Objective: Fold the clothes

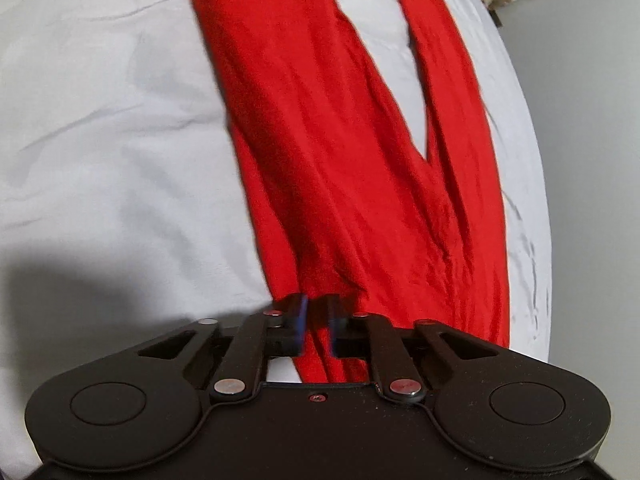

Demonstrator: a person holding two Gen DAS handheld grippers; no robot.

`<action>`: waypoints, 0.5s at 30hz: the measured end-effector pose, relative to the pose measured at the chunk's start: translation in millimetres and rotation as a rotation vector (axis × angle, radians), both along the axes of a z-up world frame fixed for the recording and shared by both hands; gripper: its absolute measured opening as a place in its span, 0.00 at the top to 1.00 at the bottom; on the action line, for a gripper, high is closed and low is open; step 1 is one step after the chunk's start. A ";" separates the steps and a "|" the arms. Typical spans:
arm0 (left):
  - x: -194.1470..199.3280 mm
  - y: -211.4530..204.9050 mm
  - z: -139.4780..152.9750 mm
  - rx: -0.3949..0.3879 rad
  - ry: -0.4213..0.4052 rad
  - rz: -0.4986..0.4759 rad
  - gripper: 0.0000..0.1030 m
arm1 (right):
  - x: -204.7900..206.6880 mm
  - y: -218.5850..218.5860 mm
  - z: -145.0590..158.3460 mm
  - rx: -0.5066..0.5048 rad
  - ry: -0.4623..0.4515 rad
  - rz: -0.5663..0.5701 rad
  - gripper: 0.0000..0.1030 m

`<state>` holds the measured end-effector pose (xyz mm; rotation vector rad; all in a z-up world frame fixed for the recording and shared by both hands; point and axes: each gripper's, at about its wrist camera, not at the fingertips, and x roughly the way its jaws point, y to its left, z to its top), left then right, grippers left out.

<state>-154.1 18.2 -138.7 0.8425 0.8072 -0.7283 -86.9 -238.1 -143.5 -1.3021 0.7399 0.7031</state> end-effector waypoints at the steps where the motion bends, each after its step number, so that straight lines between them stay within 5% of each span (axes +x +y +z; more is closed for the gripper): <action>1: 0.1 -0.4 0.4 0.003 -0.007 0.002 0.85 | 0.1 -0.1 0.3 0.004 -0.001 -0.007 0.98; 15: -9.2 -12.8 -3.6 0.099 -0.124 -0.038 0.85 | -12.0 -2.7 20.5 0.028 0.006 -0.023 0.99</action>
